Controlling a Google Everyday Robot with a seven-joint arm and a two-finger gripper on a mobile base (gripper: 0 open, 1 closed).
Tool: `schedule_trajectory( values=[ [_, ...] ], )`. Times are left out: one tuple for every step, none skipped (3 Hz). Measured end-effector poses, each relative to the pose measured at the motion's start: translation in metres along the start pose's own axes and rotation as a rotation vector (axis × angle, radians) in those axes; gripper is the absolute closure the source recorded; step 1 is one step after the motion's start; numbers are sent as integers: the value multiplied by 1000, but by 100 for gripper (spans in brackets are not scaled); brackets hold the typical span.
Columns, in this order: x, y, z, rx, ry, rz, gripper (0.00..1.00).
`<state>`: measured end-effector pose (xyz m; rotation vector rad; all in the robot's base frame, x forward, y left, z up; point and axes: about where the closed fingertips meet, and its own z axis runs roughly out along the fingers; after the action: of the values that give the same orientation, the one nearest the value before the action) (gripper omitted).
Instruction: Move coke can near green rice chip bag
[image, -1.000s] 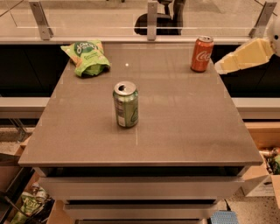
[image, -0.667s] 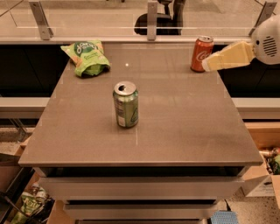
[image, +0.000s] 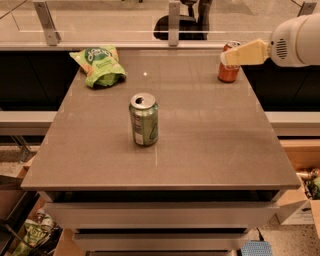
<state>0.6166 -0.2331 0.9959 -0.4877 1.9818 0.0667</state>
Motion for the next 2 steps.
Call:
schedule_trajectory(
  values=[
    [-1, -18, 24, 28, -20, 28, 0],
    [4, -32, 41, 41, -21, 55, 0]
  ],
)
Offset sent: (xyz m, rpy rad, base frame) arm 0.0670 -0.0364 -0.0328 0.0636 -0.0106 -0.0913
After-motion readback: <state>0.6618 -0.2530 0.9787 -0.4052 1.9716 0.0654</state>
